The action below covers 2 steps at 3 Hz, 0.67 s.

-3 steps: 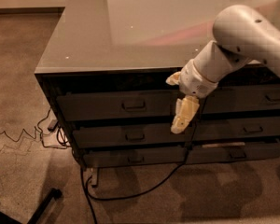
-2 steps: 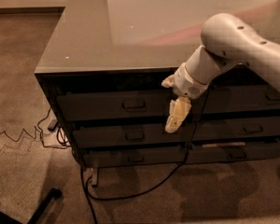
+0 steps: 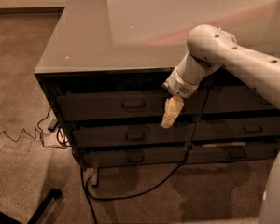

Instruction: Open top drawer

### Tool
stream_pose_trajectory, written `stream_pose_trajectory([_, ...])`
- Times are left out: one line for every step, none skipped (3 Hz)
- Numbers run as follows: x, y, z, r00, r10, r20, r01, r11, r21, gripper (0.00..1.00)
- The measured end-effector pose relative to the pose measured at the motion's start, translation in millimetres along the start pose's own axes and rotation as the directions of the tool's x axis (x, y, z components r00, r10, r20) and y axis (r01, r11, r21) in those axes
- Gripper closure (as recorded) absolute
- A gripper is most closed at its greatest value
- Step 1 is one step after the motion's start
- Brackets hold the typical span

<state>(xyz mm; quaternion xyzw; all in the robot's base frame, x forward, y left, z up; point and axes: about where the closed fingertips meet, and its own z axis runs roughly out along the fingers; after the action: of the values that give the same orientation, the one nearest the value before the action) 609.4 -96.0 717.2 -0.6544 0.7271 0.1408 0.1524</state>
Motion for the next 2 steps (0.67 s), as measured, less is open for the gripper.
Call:
stream_pose_trajectory([0.0, 0.0, 0.0, 1.000, 0.000, 0.000, 0.000, 1.0000, 0.000, 0.00])
stream_pose_trajectory([3.3, -0.3, 6.3, 1.000, 0.012, 0.014, -0.012, 0.9999, -0.007, 0.00])
